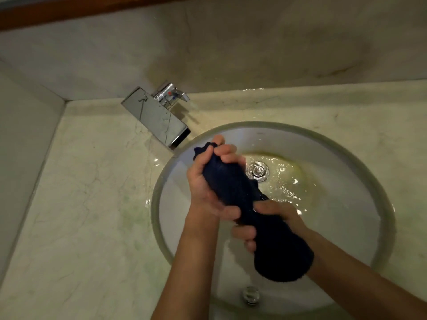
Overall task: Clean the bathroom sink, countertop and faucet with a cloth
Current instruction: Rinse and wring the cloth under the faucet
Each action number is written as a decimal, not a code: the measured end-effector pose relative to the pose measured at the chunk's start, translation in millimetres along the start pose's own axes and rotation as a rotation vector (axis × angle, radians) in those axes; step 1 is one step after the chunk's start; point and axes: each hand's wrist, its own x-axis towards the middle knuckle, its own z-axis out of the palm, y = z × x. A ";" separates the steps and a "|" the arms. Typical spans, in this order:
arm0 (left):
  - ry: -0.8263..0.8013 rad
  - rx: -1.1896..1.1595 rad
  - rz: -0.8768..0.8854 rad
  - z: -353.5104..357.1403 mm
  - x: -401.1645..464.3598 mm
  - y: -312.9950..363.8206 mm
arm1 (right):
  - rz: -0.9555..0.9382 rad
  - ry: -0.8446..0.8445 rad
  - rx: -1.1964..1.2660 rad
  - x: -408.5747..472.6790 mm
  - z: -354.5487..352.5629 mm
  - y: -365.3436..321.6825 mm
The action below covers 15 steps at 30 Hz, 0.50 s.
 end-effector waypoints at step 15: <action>0.750 1.605 -0.087 -50.0 37.3 -39.6 | 0.191 1.185 -1.988 29.4 -61.8 -0.5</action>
